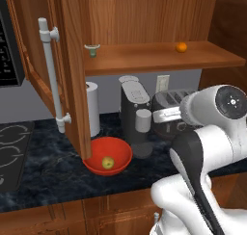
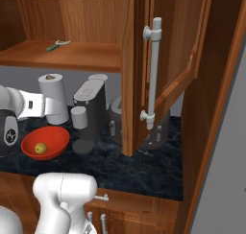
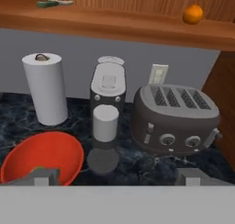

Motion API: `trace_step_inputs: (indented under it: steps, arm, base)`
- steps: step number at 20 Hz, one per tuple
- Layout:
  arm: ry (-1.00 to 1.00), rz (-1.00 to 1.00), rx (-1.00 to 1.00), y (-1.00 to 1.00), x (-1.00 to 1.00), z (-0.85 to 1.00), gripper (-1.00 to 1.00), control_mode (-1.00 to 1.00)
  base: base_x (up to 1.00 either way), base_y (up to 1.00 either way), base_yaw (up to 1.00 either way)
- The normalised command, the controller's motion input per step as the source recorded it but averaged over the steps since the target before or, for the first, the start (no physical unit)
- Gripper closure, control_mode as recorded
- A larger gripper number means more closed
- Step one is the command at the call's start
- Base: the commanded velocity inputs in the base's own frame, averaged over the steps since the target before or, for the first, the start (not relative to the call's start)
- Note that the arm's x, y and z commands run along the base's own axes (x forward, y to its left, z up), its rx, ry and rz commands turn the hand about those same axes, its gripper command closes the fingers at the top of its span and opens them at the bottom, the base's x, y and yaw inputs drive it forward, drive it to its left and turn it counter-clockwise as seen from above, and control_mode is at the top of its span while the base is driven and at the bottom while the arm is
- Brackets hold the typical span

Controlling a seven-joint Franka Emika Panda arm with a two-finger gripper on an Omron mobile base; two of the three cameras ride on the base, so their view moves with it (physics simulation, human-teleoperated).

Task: Open the cabinet. Pick the apple and tangerine from the cabinet and place them into the bowl. Then close the cabinet.

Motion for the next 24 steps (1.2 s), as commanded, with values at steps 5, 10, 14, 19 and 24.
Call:
trace_step_inputs:
  steps: [5, 10, 14, 19, 24]
  arm:
    - [-0.07, 0.0, -0.04, -0.74, -0.33, 0.76, -1.0, -1.0]
    - [-0.12, 0.0, -0.03, -0.59, -0.21, 0.73, -1.0, -1.0]
    - [-0.1, 0.0, -0.01, -0.44, -0.04, 0.63, -1.0, -1.0]
    - [-0.11, 0.0, -0.03, -0.24, 0.1, 0.25, -1.0, -1.0]
    - [-0.03, 0.0, -0.02, -0.04, 0.55, 0.0, -1.0, -1.0]
  base:
    - [0.0, 0.0, 0.0]
    - [0.0, 0.0, 0.0]
    - [0.0, 0.0, 0.0]
    - [0.0, 0.0, 0.0]
    - [0.0, 0.0, 0.0]
